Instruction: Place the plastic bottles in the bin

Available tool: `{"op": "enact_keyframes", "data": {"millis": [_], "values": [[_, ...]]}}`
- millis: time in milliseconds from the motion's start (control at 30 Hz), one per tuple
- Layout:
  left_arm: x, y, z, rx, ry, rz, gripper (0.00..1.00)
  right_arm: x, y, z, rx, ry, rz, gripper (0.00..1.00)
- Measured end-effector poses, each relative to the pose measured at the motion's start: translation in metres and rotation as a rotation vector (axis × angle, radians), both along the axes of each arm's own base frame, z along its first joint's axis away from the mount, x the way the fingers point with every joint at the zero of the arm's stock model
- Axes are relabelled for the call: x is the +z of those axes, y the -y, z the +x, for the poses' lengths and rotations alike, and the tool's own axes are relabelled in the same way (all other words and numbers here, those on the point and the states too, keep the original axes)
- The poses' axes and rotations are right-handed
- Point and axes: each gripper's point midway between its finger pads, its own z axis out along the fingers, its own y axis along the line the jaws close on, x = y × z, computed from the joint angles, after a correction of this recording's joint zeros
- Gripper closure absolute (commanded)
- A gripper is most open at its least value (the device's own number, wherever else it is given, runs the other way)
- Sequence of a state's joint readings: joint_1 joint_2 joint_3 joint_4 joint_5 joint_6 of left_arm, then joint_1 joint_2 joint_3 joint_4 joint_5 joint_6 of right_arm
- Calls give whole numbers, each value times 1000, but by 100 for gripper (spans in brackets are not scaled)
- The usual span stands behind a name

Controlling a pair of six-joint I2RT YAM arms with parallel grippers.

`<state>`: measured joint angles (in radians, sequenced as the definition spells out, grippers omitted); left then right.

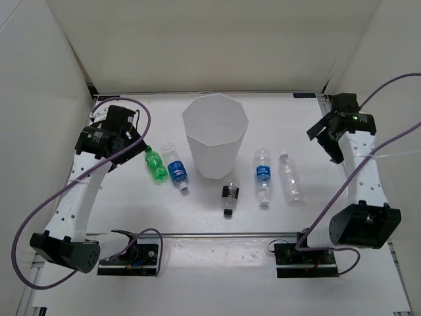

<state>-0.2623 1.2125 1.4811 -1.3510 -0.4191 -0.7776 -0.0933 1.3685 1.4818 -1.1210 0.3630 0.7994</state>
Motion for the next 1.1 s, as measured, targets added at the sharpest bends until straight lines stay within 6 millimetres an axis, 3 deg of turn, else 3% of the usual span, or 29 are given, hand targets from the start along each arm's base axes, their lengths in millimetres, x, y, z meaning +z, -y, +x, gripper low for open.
{"op": "enact_keyframes", "data": {"millis": [100, 367, 633, 833, 933, 967, 1100], "values": [[-4, 1, 3, 0, -19, 5, 0, -22, -21, 7, 138, -68, 44, 0], [-11, 1, 6, -5, -48, 17, 0, -105, -45, 22, 336, -384, 167, 0], [-15, -3, 5, 2, -65, 23, 0, -121, -73, 28, 450, -383, 189, 0], [-32, -5, 2, 2, -125, 40, 0, -183, -71, 0, 439, -543, 217, 0], [-36, -5, 2, 0, -142, 42, 0, -204, -69, -17, 430, -619, 224, 9], [-37, -4, 2, 0, -143, 41, 0, -206, -68, -19, 430, -631, 224, 20], [-37, -4, 2, -2, -144, 38, 0, -204, -67, -17, 407, -625, 216, 47]]}}
